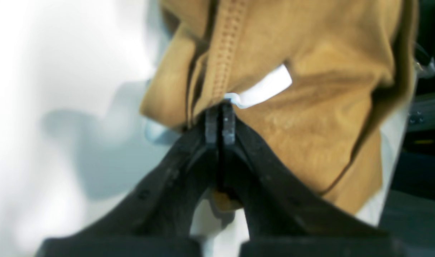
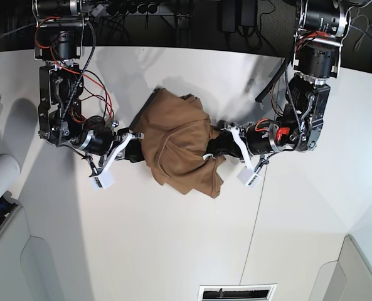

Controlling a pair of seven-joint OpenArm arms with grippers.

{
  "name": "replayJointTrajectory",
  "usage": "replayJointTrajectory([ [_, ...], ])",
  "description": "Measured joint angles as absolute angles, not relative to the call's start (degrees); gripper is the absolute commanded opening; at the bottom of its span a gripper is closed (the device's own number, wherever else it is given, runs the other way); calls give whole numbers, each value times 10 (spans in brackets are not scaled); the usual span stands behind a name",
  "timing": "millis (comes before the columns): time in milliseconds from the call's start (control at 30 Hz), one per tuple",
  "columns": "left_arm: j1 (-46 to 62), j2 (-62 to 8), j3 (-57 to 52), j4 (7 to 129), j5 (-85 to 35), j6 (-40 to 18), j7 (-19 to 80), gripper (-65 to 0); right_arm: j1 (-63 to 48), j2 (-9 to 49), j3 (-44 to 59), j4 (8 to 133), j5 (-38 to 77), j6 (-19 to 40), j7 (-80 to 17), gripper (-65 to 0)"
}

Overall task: Layout the t-shirt on the table in an organized manner, then fold the t-shirt properly
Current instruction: 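Tuck and press the bundle edges with both grippers to square it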

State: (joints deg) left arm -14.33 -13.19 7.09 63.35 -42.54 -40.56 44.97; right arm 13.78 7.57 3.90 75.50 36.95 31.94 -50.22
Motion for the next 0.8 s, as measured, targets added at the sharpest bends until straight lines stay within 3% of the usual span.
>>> replayJointTrajectory([
  [567, -181, -82, 76, 621, -394, -396, 466, -650, 9, 60, 39, 894, 374, 319, -509, -650],
  [800, -181, -89, 76, 726, -547, -395, 622, -650, 11, 67, 98, 918, 364, 319, -513, -650],
])
